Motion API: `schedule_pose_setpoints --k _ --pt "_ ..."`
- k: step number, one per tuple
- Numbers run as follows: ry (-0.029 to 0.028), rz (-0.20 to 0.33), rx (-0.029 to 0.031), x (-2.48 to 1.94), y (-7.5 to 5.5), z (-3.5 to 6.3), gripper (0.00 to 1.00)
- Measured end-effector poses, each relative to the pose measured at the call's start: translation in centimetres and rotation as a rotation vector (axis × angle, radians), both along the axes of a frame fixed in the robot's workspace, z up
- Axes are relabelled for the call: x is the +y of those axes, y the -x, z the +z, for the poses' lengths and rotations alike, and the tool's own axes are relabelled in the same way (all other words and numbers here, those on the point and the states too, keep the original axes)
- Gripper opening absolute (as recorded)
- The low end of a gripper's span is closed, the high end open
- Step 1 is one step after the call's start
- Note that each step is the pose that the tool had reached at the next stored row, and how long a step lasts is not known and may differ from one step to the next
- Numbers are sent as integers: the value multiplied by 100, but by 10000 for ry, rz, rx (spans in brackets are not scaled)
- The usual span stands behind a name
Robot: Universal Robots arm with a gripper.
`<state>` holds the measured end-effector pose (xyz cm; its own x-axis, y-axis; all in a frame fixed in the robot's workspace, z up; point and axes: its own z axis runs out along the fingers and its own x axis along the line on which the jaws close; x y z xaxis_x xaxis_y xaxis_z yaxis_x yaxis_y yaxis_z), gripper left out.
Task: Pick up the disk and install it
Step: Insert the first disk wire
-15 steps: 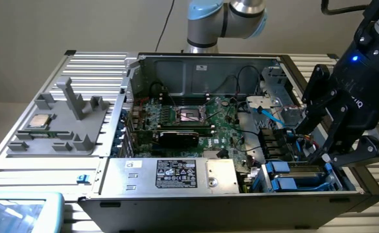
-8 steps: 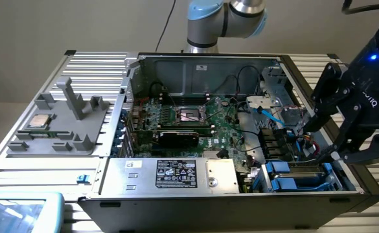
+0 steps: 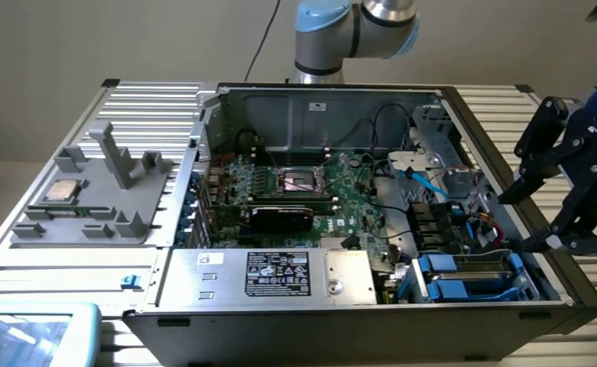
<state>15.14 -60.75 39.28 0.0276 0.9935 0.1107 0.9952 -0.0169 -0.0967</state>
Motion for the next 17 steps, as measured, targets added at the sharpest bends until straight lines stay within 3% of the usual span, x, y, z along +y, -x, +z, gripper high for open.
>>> schedule_pose_setpoints --k 3,6,10,17 --pt "-8 0 105 0 -137 -27 58" --pt "-10 -1 159 0 -233 -75 58" --pt "-6 -12 179 0 -241 -85 58" --pt "-15 -345 296 7 -242 -160 58"
